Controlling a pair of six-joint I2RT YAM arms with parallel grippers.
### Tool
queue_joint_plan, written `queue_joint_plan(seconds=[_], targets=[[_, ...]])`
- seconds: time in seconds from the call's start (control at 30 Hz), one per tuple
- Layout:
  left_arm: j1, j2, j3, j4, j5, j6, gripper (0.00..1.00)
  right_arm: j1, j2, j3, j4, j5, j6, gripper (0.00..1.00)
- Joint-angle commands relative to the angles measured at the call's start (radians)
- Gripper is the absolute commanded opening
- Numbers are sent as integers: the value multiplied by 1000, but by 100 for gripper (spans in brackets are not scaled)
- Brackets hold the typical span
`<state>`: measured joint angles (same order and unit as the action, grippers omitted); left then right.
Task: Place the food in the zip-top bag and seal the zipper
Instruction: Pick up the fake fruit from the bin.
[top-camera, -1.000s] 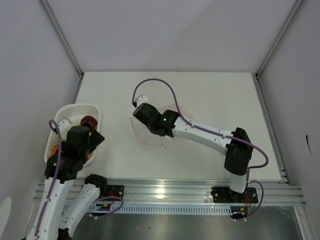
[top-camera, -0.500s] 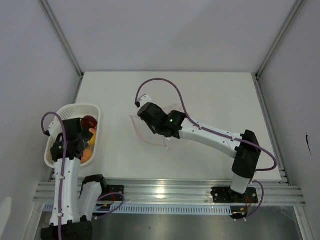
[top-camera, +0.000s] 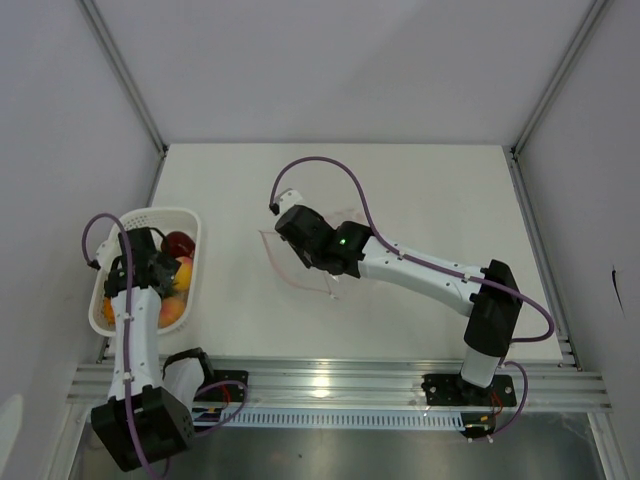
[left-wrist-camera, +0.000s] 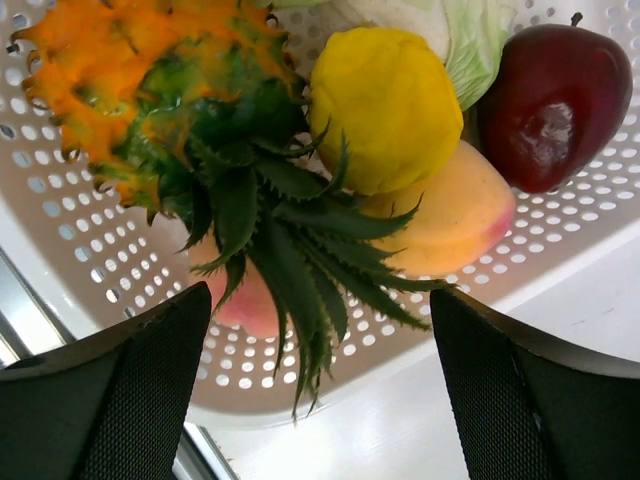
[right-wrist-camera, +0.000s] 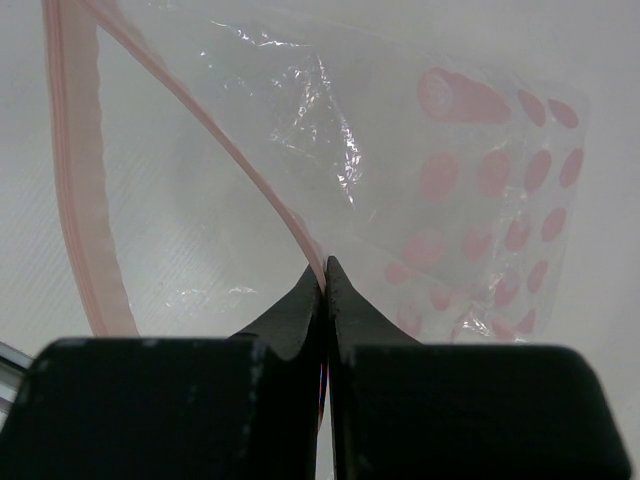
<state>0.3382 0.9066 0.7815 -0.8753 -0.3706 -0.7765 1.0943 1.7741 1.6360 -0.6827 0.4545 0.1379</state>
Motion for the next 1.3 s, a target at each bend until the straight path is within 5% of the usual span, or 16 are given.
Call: queue_joint_plan(seconds=[0.0,0.23,0.33,0.43,0.8,1.1,1.27], targets=[[13,25,-4,70,-14,25,89,-4,-47,5,28,4,-6,0],[16,31,-33,101,-33,22,52,-1,-45,10,23,7,0,0],[15,15,-25,90,-36,25,17,7,-48,15,21,12,2,0],[15,-33,-30,82,-27,28,1,10,-48,21,20,15,3,0],[4,-219,169,-28,100,22,1,24,-10,74,-3,10,0,0],[-11,-314,171,96,631,23,1,-2,25,159,-47,4,17,0],[-31,-321,36,410,1081,-49,1,-33,53,185,-63,1,11,0]])
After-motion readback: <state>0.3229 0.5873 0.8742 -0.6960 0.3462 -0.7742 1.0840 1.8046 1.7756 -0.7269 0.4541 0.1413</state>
